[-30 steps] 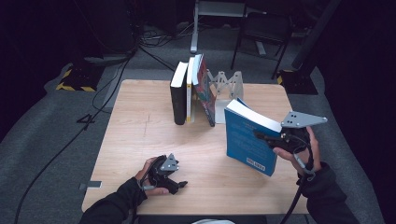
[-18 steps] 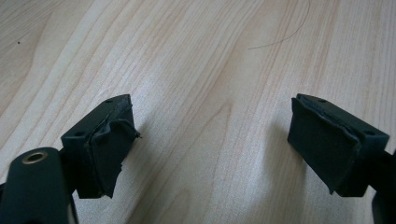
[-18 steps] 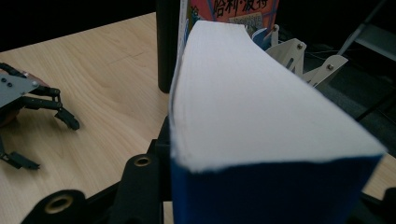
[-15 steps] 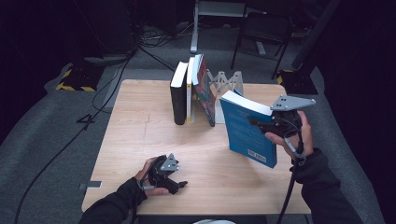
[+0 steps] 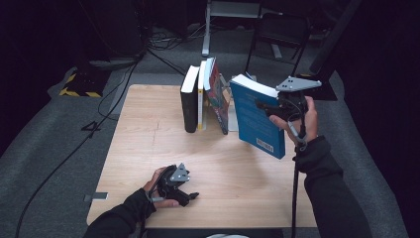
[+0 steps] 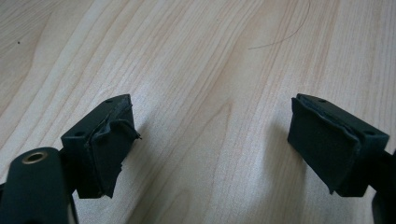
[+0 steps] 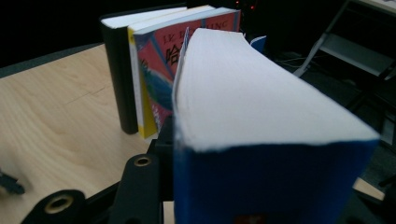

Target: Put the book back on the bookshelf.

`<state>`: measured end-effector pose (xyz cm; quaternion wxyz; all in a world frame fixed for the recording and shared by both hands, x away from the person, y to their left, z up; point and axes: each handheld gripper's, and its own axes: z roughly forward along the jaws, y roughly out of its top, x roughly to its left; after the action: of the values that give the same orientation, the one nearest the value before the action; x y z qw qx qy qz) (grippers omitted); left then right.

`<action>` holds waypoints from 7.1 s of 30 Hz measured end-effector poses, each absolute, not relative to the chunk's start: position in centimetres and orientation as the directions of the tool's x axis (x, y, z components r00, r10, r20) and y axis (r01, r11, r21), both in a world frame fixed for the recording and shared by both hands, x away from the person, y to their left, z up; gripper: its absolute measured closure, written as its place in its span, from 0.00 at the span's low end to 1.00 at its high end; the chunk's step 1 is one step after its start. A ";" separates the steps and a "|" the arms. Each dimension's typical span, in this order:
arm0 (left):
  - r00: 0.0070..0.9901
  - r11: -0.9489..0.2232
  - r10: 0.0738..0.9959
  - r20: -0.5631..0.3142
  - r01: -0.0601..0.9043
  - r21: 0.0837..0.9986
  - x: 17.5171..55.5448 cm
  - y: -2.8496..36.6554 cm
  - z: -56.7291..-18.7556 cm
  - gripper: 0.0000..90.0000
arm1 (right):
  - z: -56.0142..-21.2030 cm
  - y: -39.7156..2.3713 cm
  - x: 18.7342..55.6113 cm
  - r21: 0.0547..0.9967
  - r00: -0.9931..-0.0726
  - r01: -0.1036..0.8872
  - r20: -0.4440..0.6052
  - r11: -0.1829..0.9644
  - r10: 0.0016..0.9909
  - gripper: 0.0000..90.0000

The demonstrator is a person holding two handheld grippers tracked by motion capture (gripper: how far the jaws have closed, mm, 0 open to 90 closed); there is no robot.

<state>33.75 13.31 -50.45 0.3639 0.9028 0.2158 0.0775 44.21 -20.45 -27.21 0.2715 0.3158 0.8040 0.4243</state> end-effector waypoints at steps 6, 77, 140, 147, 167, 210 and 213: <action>0.895 -0.642 0.446 -0.018 0.334 0.691 33.7 13.3 -50.5 0.17 | -26.4 -19.7 46.1 0.861 -0.619 0.283 -0.172 0.422 0.766 0.67; 0.895 -0.641 0.447 -0.017 0.333 0.691 33.8 13.3 -50.5 0.17 | -33.1 -19.8 47.4 0.831 -0.595 0.346 -0.165 0.436 0.787 0.65; 0.901 -0.645 0.433 -0.019 0.324 0.692 33.7 13.3 -50.5 0.17 | -26.9 -21.1 51.7 0.897 -0.479 0.386 -0.003 0.214 0.878 0.67; 0.901 -0.644 0.433 -0.020 0.325 0.693 33.7 13.3 -50.5 0.17 | -26.9 -21.5 51.7 0.903 -0.482 0.380 0.009 0.199 0.876 0.67; 0.904 -0.645 0.428 -0.021 0.322 0.693 33.8 13.3 -50.5 0.17 | -28.1 -17.2 56.5 0.898 -0.452 0.360 -0.068 0.252 0.889 0.67; 0.909 -0.648 0.417 -0.023 0.315 0.694 33.9 13.2 -50.5 0.16 | -33.2 -20.6 49.5 0.911 -0.498 0.318 -0.077 0.265 0.864 0.64; 0.909 -0.648 0.417 -0.023 0.315 0.693 33.9 13.2 -50.5 0.16 | -33.3 -20.7 49.5 0.910 -0.495 0.323 -0.071 0.259 0.866 0.60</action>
<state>33.90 13.20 -50.48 0.3675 0.9051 0.2023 0.0693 49.47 -20.65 -33.25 0.2986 0.4044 0.7351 0.4549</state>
